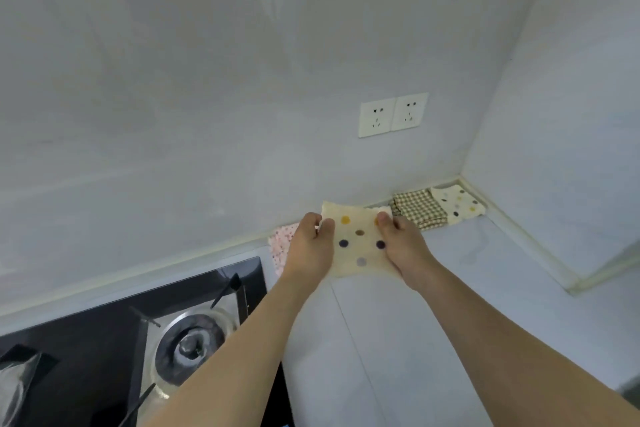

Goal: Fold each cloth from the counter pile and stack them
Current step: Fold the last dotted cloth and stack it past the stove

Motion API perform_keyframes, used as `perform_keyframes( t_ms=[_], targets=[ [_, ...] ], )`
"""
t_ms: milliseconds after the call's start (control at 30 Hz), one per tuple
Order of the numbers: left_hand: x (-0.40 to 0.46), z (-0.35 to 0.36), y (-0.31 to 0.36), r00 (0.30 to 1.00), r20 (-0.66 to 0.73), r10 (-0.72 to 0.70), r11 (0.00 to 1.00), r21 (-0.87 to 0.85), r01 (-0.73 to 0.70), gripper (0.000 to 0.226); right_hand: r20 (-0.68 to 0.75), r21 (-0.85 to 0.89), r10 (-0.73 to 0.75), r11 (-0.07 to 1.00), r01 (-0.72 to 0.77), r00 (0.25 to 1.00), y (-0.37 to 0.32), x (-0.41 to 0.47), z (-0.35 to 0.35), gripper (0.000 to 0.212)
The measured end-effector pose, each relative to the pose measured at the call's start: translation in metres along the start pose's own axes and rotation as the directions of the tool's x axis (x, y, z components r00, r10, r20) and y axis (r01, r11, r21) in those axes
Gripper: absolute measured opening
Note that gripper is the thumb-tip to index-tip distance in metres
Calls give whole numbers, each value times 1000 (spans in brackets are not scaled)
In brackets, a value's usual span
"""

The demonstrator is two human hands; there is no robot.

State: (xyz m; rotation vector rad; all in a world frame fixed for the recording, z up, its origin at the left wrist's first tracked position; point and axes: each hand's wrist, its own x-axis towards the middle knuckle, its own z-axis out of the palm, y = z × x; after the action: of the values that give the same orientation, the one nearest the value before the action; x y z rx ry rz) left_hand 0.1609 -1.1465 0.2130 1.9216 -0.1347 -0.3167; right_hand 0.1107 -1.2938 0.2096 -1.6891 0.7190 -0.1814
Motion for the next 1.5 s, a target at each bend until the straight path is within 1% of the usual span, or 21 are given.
perform_keyframes(
  t_ms=[100,167,267,333,367,467,533,633,767,833,1000,1100,1167,1333,1500],
  targets=[
    [25,46,12,991,106,-77,996,-31,81,19,-14,-9,90,996,-90,996,12,39,-46,34],
    [44,81,19,981,164,-104,993,-44,113,20,7,-6,165,986,-165,986,21,70,-79,32],
    [78,137,27,971,169,-168,984,-32,175,21,40,2,272,962,-272,961,38,126,-124,25],
    [103,176,32,959,180,-217,973,-36,227,18,31,-36,336,942,-335,941,50,162,-151,25],
    [115,196,33,950,193,-244,967,-31,254,15,26,-65,344,937,-342,938,56,178,-163,25],
    [149,252,40,925,229,-304,948,-20,317,3,-25,-131,305,943,-306,952,70,225,-192,30],
    [172,284,43,912,235,-337,936,-26,352,5,-83,-143,273,949,-283,958,78,255,-206,35],
    [204,325,45,897,234,-375,919,-33,392,14,-158,-225,203,946,-235,966,89,296,-220,48],
    [235,361,37,895,197,-401,913,5,408,17,-184,-281,151,939,-199,971,110,334,-230,52],
    [247,371,31,888,176,-426,903,15,430,20,-173,-313,126,933,-176,977,119,347,-231,50],
    [263,386,20,904,122,-409,913,57,405,15,-200,-412,48,902,-128,979,138,371,-224,42],
    [266,394,17,903,123,-411,912,82,403,20,-247,-535,-24,837,-115,969,149,377,-221,38],
    [267,399,14,899,133,-416,909,84,408,20,-258,-592,-33,795,-131,966,154,379,-222,36],
    [270,403,7,900,126,-417,907,112,405,19,-265,-661,-65,738,-133,962,158,383,-220,32],
    [266,399,9,923,123,-364,929,126,349,12,-263,-699,-69,701,-140,962,161,383,-217,34]
  ],
)
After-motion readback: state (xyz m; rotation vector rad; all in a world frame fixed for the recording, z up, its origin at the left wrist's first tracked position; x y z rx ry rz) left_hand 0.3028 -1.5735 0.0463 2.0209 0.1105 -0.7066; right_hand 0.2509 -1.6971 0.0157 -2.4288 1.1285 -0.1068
